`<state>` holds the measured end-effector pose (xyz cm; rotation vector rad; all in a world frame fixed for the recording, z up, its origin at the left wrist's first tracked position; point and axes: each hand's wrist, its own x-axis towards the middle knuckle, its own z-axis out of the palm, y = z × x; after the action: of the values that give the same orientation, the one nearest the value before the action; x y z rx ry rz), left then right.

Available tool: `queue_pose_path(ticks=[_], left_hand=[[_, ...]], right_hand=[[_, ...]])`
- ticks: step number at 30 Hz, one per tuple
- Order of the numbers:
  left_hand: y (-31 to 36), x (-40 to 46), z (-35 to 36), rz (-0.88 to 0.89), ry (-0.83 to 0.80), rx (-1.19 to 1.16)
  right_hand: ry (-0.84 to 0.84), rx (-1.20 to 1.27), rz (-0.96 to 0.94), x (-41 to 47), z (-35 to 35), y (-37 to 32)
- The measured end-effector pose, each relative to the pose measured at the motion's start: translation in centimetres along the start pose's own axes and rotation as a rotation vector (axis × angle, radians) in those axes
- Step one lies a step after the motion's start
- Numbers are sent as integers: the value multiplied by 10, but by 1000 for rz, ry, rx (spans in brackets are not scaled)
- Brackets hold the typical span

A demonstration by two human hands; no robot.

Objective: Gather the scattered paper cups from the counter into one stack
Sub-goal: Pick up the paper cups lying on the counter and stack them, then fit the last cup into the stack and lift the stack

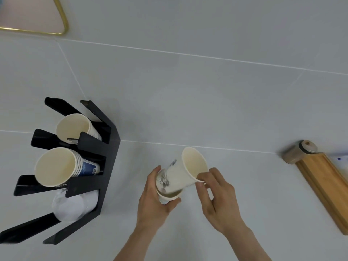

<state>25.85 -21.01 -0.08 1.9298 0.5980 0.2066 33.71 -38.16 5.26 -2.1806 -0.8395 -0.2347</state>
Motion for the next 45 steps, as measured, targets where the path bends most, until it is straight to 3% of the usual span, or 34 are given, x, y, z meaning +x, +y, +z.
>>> queue_pose_path(ticks=[4,8,11,15,21,30,35,45], left_hand=[[-3,-7,-4,18,-34,12],[-6,-14,-13,-19,-116,-99],[-6,-16,-27,-64,-106,-203],[0,-9,-40,-164,-32,-267],[13,-6,-47,-356,-62,-349],[33,-10,-57,-416,-35,-428],[68,-2,-90,-314,3,-514],[170,27,-238,-29,165,-616]], right_hand=[[-32,-92,-66,-3,-4,-7],[-206,-109,0,-8,-1,-7],[-193,40,235,-7,6,-5],[-245,466,736,8,19,-13],[-239,602,899,17,28,-17],[-197,542,917,20,21,-36],[-147,534,801,54,-5,-76],[-94,634,535,166,-34,-213]])
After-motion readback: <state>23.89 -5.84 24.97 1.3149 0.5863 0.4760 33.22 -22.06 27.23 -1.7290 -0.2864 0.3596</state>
